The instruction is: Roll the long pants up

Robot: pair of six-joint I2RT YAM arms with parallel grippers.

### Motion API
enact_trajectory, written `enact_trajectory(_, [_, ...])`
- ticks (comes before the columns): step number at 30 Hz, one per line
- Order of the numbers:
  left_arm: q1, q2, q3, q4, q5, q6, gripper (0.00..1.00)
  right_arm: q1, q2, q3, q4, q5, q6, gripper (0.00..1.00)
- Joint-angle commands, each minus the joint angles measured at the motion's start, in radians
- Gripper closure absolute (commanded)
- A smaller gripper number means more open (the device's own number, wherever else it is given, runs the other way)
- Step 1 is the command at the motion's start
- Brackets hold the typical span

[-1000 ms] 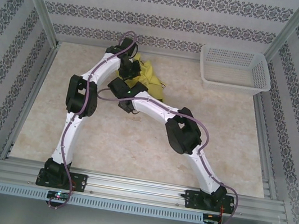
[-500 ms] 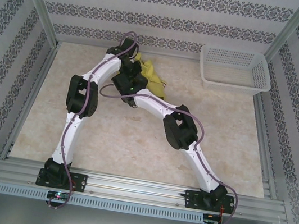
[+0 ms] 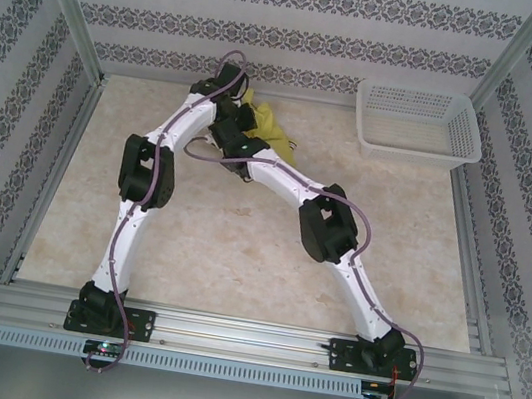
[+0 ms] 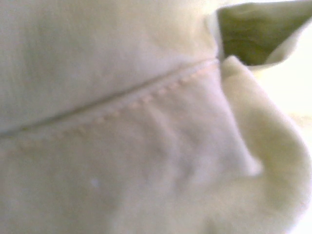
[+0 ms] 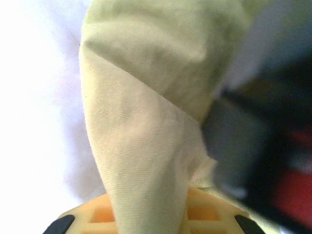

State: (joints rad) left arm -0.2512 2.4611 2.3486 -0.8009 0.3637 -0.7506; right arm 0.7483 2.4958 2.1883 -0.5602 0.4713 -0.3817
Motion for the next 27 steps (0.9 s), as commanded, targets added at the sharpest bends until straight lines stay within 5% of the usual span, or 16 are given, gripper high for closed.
enact_trajectory(1, [0.081,-0.083,0.143,-0.129,0.015,-0.037,0.44,-0.097,-0.021,-0.108,-0.106,-0.020,0.096,1.00])
enact_trajectory(4, [0.125,-0.081,0.212,-0.123,0.034,-0.079,0.02,-0.086,-0.066,-0.170,-0.095,-0.028,0.121,1.00])
enact_trajectory(5, [0.141,-0.086,0.229,-0.118,0.038,-0.091,0.00,-0.082,-0.082,-0.193,-0.094,-0.035,0.128,1.00])
enact_trajectory(16, [0.322,-0.158,0.252,-0.141,0.068,-0.140,0.00,-0.080,-0.250,-0.345,-0.111,-0.196,0.264,1.00])
enact_trajectory(22, [0.345,-0.239,0.137,-0.145,0.075,-0.092,0.00,-0.173,-0.289,-0.179,-0.221,-0.481,0.413,1.00])
enact_trajectory(27, [0.348,-0.302,0.017,-0.114,0.068,-0.076,0.00,-0.303,-0.310,-0.046,-0.194,-0.844,0.630,1.00])
